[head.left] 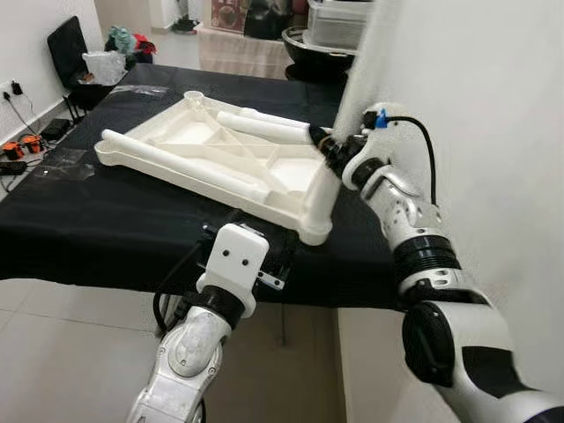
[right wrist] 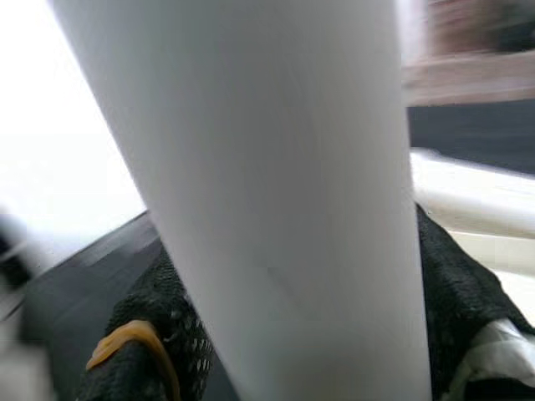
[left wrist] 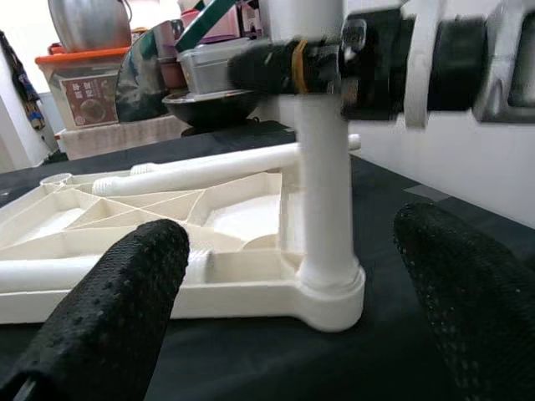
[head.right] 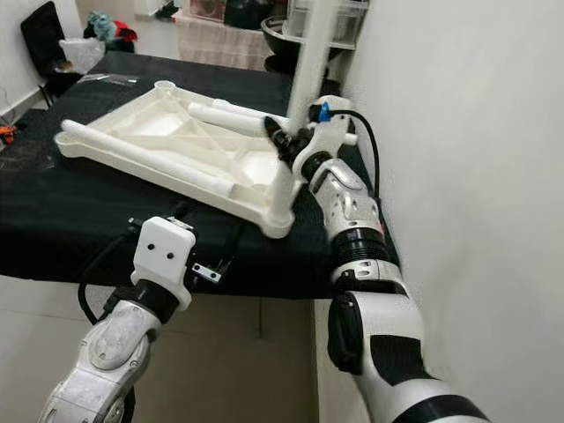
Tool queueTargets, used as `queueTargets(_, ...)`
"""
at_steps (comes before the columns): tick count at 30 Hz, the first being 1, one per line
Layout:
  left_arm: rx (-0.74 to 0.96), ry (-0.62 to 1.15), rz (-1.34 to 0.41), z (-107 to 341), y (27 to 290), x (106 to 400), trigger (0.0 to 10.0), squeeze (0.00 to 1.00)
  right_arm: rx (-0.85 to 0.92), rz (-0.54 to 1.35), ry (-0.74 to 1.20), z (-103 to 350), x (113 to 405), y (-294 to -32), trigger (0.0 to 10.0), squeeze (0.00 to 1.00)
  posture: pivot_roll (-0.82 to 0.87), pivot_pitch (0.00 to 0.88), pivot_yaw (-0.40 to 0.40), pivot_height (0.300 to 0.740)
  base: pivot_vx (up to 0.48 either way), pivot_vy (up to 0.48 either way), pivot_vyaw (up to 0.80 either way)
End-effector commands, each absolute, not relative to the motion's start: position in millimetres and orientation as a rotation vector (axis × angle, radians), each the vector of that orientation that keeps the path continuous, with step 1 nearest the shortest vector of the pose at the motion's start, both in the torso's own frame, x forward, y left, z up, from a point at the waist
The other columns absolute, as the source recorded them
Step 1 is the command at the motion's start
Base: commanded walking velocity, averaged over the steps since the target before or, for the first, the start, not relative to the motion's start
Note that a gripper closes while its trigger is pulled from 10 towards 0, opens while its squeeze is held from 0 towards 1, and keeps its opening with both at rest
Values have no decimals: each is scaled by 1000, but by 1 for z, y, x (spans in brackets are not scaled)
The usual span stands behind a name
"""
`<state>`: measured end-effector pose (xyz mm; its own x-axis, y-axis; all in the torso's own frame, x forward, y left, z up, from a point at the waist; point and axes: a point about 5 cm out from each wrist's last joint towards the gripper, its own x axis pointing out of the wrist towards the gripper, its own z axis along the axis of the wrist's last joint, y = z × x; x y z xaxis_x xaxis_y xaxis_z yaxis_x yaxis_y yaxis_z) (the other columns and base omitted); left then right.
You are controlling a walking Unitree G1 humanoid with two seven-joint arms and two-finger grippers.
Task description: Building children table
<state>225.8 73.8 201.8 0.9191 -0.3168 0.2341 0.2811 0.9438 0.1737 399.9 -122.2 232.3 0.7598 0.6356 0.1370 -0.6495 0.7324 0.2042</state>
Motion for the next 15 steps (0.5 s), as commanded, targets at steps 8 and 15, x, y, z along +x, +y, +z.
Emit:
queueTargets(8, 138, -252, -320, 199, 70, 223, 10000, 0, 142, 928, 32, 209, 394, -93, 588, 0, 104, 34, -135, 740, 0, 0, 0)
queueTargets(15, 143, -251, -310, 199, 72, 223, 10000, 0, 149, 744, 6, 214, 404, -95, 0, 0, 108, 37, -141, 740, 0, 0, 0)
